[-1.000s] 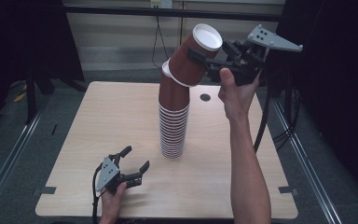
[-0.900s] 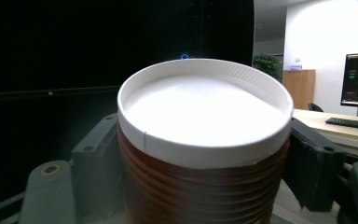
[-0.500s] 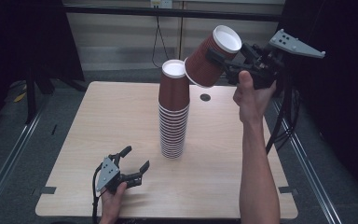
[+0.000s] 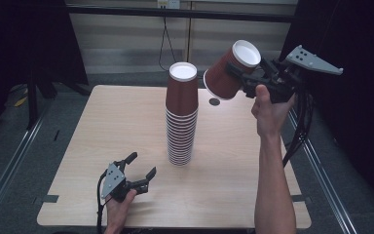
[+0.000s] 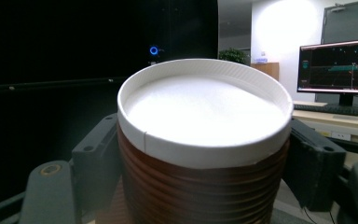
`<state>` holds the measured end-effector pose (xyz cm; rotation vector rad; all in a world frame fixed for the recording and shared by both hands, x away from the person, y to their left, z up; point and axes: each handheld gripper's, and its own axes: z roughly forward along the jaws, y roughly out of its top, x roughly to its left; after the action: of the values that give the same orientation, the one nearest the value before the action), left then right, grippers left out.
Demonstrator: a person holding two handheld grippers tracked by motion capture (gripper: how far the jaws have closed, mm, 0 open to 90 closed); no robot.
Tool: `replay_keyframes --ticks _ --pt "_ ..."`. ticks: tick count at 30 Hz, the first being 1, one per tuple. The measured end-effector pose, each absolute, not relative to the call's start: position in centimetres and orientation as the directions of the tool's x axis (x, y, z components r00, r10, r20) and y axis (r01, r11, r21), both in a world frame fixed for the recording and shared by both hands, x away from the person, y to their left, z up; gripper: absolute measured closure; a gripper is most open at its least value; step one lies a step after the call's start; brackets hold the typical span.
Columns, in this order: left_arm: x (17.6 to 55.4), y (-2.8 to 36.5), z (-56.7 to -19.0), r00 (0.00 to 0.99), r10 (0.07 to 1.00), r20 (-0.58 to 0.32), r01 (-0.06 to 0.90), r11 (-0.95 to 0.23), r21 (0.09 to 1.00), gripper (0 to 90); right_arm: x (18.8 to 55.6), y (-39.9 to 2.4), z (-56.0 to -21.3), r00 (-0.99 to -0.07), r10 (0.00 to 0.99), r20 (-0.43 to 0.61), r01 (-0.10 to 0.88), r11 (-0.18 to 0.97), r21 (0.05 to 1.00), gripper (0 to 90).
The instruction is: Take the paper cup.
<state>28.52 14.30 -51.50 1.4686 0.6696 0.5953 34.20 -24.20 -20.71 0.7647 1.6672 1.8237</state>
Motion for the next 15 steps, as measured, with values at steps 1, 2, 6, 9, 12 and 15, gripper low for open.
replay_keyframes --ticks 1,2,6,9,12,15 --pt "28.6 14.4 -51.5 0.689 0.723 -0.042 0.037 0.022 0.999 15.4 34.2 -24.3 -20.9 -0.686 0.726 0.051 -0.013 -0.082 0.997 23.2" --pt "28.5 14.3 -51.5 0.693 0.719 -0.050 0.046 0.025 0.999 15.4 34.2 -24.3 -21.2 -0.686 0.726 0.052 -0.008 -0.078 0.997 23.2" --pt "28.5 14.2 -51.4 0.705 0.708 -0.047 0.063 0.003 0.998 15.6 34.0 -24.6 -22.4 -0.684 0.728 0.053 0.020 -0.054 0.998 23.3" --pt "28.6 14.1 -51.2 0.718 0.694 -0.057 0.076 0.003 0.997 15.8 33.9 -24.7 -23.3 -0.677 0.734 0.056 0.037 -0.043 0.998 23.3" --pt "28.5 14.1 -50.7 0.727 0.684 -0.058 0.077 0.003 0.997 15.8 33.6 -24.8 -24.0 -0.673 0.738 0.053 0.047 -0.029 0.998 23.3" --pt "28.6 14.0 -50.2 0.749 0.662 -0.030 0.065 -0.028 0.997 16.2 33.2 -24.9 -25.0 -0.674 0.736 0.063 0.065 -0.026 0.998 23.3"
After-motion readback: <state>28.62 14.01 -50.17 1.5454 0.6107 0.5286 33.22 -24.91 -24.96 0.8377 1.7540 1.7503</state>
